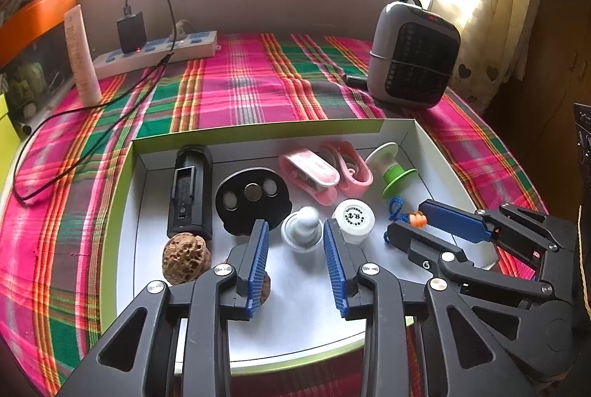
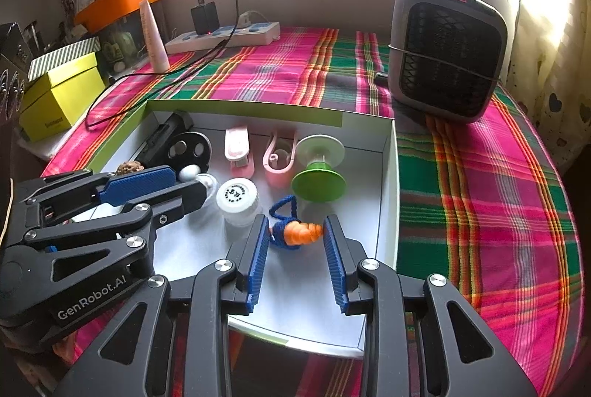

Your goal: Organize objects

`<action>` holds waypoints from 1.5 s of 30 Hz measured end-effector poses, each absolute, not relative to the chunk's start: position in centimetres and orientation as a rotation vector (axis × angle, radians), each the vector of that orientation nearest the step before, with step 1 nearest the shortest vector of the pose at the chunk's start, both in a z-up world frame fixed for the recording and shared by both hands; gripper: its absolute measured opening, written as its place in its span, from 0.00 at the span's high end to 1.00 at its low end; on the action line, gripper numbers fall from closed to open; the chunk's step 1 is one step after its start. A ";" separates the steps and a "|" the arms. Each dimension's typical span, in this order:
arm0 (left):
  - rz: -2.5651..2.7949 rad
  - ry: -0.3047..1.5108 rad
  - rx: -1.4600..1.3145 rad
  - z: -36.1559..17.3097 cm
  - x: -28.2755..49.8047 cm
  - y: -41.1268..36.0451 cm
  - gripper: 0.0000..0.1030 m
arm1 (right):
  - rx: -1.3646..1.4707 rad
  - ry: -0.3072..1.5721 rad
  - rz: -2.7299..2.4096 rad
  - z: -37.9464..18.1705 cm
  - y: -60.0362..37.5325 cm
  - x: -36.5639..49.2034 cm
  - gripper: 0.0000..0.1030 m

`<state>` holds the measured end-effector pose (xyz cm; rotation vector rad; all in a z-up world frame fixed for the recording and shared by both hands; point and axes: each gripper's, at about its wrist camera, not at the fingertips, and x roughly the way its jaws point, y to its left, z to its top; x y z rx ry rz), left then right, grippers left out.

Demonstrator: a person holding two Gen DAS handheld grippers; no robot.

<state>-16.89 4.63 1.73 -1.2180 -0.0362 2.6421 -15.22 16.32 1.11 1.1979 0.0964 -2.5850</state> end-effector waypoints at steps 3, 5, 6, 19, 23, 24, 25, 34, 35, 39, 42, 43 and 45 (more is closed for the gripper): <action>2.647 -0.039 -1.211 1.8 -16.8 4.5 0.70 | 1.195 0.097 -2.581 1.1 16.2 -15.1 0.65; 2.653 -0.037 -1.209 1.9 -16.7 4.4 0.69 | 1.189 0.103 -2.585 1.3 16.2 -15.0 0.63; 2.653 -0.040 -1.210 2.0 -16.7 4.3 0.69 | 1.188 0.102 -2.588 1.3 16.2 -15.0 0.62; 2.685 -0.036 -1.177 2.8 -15.5 3.9 0.66 | 1.192 0.058 -2.614 1.9 16.5 -14.4 0.61; 2.692 -0.040 -1.162 3.2 -14.9 3.8 0.65 | 1.183 0.047 -2.616 2.1 16.4 -13.7 0.61; 2.694 -0.039 -1.156 3.3 -14.6 3.8 0.65 | 1.181 0.044 -2.620 2.2 16.5 -13.5 0.61; 2.696 -0.036 -1.152 3.4 -14.4 3.8 0.65 | 1.177 0.039 -2.622 2.3 16.4 -13.3 0.61; 2.725 -0.068 -1.120 4.3 -11.8 3.1 0.64 | 1.135 0.036 -2.624 3.2 15.9 -10.9 0.61; 2.731 -0.069 -1.116 4.4 -11.4 3.0 0.64 | 1.131 0.040 -2.625 3.3 15.8 -10.7 0.61; 2.749 -0.072 -1.104 4.6 -10.2 2.6 0.64 | 1.115 0.034 -2.630 3.6 15.6 -9.6 0.61; 2.756 -0.072 -1.101 4.7 -9.3 2.4 0.64 | 1.102 0.044 -2.638 3.8 15.4 -8.7 0.61; 2.755 -0.077 -1.100 4.7 -9.0 2.3 0.64 | 1.099 0.044 -2.640 3.8 15.3 -8.4 0.61; 2.761 -0.075 -1.100 4.7 -8.4 2.2 0.63 | 1.098 0.038 -2.645 3.8 15.2 -7.8 0.61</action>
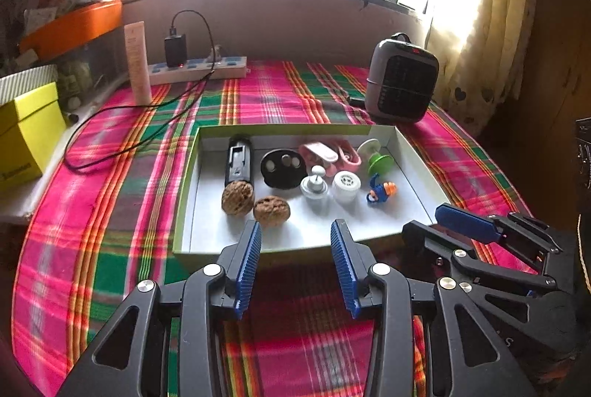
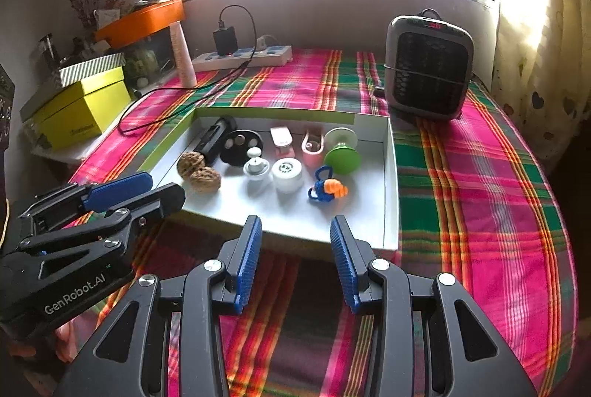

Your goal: Organize objects

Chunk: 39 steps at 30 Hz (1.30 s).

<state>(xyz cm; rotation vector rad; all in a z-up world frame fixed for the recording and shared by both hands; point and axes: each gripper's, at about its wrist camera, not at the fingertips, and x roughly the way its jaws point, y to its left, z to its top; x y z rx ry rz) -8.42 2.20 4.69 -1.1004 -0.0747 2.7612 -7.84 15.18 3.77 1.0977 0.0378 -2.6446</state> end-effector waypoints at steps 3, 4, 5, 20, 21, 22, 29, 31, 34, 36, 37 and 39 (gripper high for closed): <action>2.763 -0.068 -1.106 4.5 -7.6 2.1 0.63 | 1.100 0.038 -2.643 3.6 15.1 -7.1 0.61; 2.765 -0.067 -1.111 4.3 -7.4 2.1 0.62 | 1.104 0.042 -2.642 3.4 15.0 -6.8 0.61; 2.768 -0.068 -1.113 4.2 -7.1 2.0 0.62 | 1.106 0.045 -2.640 3.3 15.0 -6.6 0.61; 2.769 -0.025 -1.192 1.6 -4.1 1.8 0.61 | 1.181 0.063 -2.649 1.2 14.7 -3.8 0.56; 2.767 -0.027 -1.199 1.4 -4.0 1.8 0.61 | 1.188 0.064 -2.649 1.1 14.7 -3.8 0.56; 2.769 -0.027 -1.204 1.3 -3.9 1.7 0.61 | 1.193 0.061 -2.650 1.0 14.8 -3.7 0.56; 2.766 -0.021 -1.255 0.3 -3.3 1.8 0.61 | 1.224 0.043 -2.664 0.4 15.5 -3.1 0.46; 2.761 -0.025 -1.270 0.1 -3.1 1.9 0.61 | 1.237 0.040 -2.660 0.1 15.6 -3.0 0.46; 2.768 -0.012 -1.274 -0.1 -2.9 2.0 0.60 | 1.238 0.046 -2.664 -0.1 15.6 -2.6 0.46; 2.768 -0.009 -1.271 -0.2 -2.6 2.2 0.59 | 1.237 0.043 -2.666 -0.1 15.7 -2.4 0.46; 2.770 -0.010 -1.270 -0.2 -2.6 2.2 0.58 | 1.236 0.045 -2.670 -0.1 15.7 -2.3 0.46; 2.776 -0.013 -1.270 -0.2 -2.4 2.2 0.58 | 1.237 0.052 -2.682 -0.2 15.8 -2.0 0.46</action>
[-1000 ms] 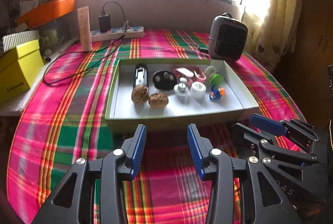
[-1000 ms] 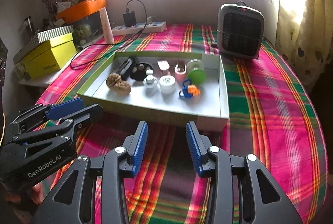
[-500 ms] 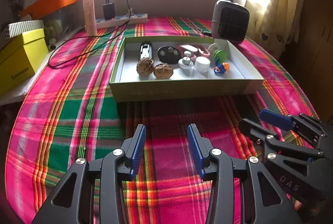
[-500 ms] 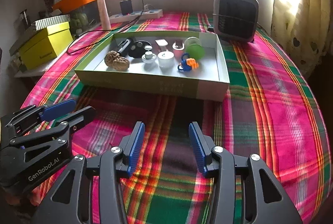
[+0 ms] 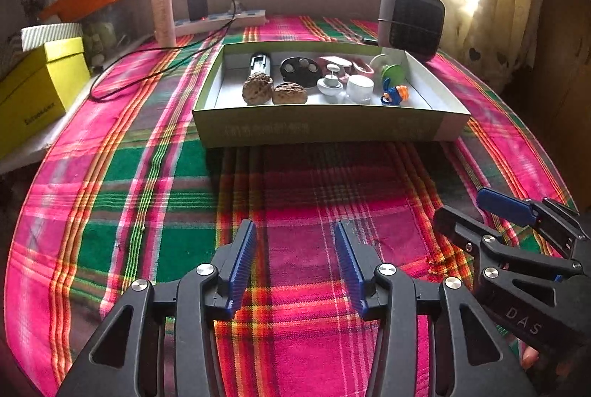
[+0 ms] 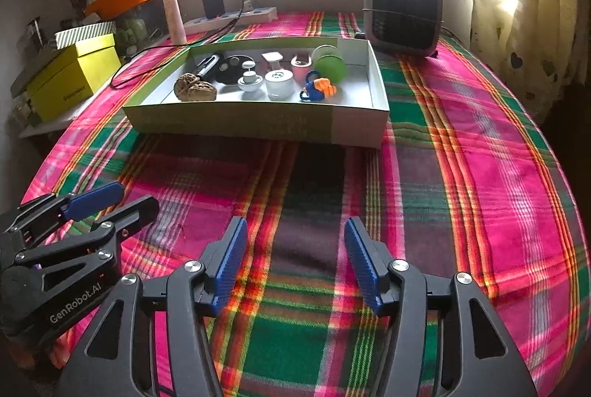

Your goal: Organize objects

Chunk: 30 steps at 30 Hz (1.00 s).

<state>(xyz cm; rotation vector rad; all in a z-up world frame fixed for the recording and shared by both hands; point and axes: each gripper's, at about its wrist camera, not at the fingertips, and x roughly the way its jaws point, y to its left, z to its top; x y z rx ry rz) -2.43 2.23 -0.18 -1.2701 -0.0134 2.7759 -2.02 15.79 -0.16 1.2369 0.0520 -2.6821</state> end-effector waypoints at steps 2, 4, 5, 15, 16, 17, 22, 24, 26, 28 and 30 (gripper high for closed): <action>2.788 -0.026 -1.260 -0.2 -2.2 2.2 0.57 | 1.231 0.060 -2.690 -0.2 15.8 -1.9 0.46; 2.803 -0.029 -1.247 -0.3 -1.9 2.3 0.57 | 1.230 0.073 -2.697 -0.2 15.7 -1.7 0.46; 2.806 -0.027 -1.244 -0.3 -1.8 2.4 0.56 | 1.230 0.078 -2.699 -0.3 15.7 -1.6 0.46; 2.824 0.016 -1.234 -0.5 -1.1 2.8 0.51 | 1.222 0.102 -2.723 -0.4 15.7 -1.1 0.45; 2.826 0.021 -1.232 -0.5 -1.1 2.9 0.51 | 1.222 0.104 -2.724 -0.4 15.6 -1.1 0.45; 2.828 0.026 -1.229 -0.5 -1.0 2.9 0.51 | 1.223 0.106 -2.726 -0.4 15.6 -1.1 0.45; 2.831 0.031 -1.226 -0.5 -1.0 3.0 0.50 | 1.223 0.104 -2.729 -0.4 15.5 -1.1 0.45; 2.832 0.035 -1.227 -0.5 -1.0 3.1 0.50 | 1.223 0.105 -2.729 -0.4 15.5 -1.1 0.45; 2.831 0.032 -1.227 -0.5 -1.0 3.0 0.50 | 1.222 0.104 -2.729 -0.4 15.5 -1.1 0.45; 2.831 0.032 -1.227 -0.4 -1.0 3.0 0.50 | 1.223 0.105 -2.729 -0.5 15.5 -1.1 0.45; 2.832 0.035 -1.227 -0.4 -1.0 3.1 0.50 | 1.222 0.105 -2.729 -0.5 15.5 -1.1 0.44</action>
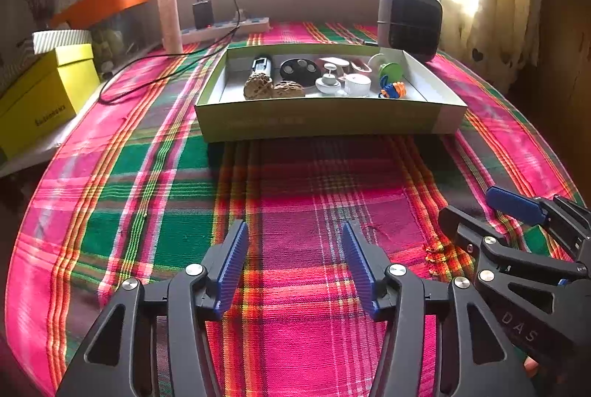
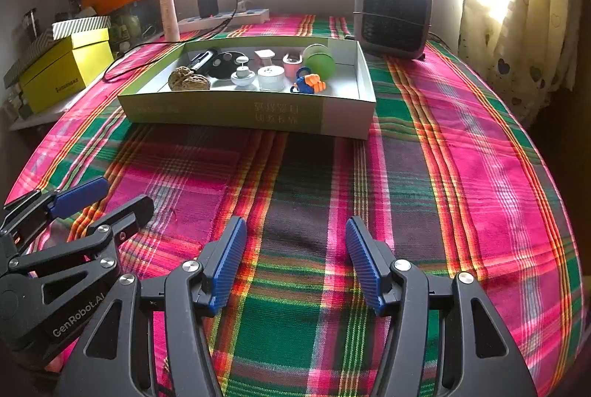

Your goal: Organize objects

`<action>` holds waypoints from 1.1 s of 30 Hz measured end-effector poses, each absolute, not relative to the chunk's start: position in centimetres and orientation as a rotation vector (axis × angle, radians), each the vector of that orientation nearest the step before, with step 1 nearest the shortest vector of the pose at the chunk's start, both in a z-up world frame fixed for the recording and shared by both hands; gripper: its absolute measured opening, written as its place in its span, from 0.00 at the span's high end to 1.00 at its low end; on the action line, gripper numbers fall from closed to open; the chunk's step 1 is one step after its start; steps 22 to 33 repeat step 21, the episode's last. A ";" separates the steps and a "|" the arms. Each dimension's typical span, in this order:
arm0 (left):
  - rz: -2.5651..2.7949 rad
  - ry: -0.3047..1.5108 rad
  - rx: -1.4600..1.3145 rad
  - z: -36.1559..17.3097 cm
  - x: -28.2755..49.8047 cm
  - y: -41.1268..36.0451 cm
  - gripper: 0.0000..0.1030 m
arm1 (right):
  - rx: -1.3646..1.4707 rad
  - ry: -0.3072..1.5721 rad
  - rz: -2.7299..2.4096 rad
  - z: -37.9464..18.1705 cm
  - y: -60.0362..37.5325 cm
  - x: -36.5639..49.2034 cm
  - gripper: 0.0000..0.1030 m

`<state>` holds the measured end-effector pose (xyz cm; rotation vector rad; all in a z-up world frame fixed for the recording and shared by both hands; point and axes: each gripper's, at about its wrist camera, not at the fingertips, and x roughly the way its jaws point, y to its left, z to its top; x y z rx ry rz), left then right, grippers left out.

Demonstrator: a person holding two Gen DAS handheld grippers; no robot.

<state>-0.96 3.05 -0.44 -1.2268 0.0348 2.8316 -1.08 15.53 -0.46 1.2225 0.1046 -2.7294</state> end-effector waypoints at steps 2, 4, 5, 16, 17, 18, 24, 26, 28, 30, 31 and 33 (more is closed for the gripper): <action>2.831 0.033 -1.227 -0.4 -1.0 3.0 0.50 | 1.223 0.104 -2.729 -0.5 15.5 -1.1 0.44; 2.831 0.034 -1.227 -0.4 -1.0 3.0 0.50 | 1.223 0.105 -2.729 -0.5 15.5 -1.1 0.44; 2.831 0.033 -1.227 -0.4 -0.9 3.0 0.50 | 1.222 0.104 -2.729 -0.5 15.5 -1.1 0.44; 2.831 0.033 -1.226 -0.4 -0.9 3.0 0.50 | 1.223 0.105 -2.729 -0.4 15.5 -1.1 0.44; 2.831 0.032 -1.226 -0.4 -0.9 3.0 0.50 | 1.223 0.105 -2.729 -0.4 15.5 -1.1 0.44; 2.831 0.031 -1.226 -0.4 -0.9 2.9 0.50 | 1.223 0.105 -2.729 -0.4 15.5 -1.1 0.44; 2.830 0.030 -1.226 -0.4 -0.9 3.0 0.50 | 1.223 0.105 -2.729 -0.4 15.5 -1.1 0.44; 2.830 0.030 -1.226 -0.4 -0.9 3.0 0.50 | 1.223 0.105 -2.729 -0.4 15.5 -1.1 0.44; 2.830 0.030 -1.226 -0.4 -0.9 3.0 0.50 | 1.223 0.105 -2.729 -0.4 15.5 -1.1 0.44; 2.830 0.030 -1.226 -0.4 -0.9 3.0 0.50 | 1.223 0.105 -2.729 -0.4 15.5 -1.1 0.44; 2.830 0.030 -1.226 -0.4 -0.9 3.0 0.50 | 1.223 0.105 -2.729 -0.4 15.5 -1.1 0.44; 2.830 0.030 -1.226 -0.4 -0.9 3.0 0.50 | 1.223 0.105 -2.729 -0.4 15.5 -1.1 0.44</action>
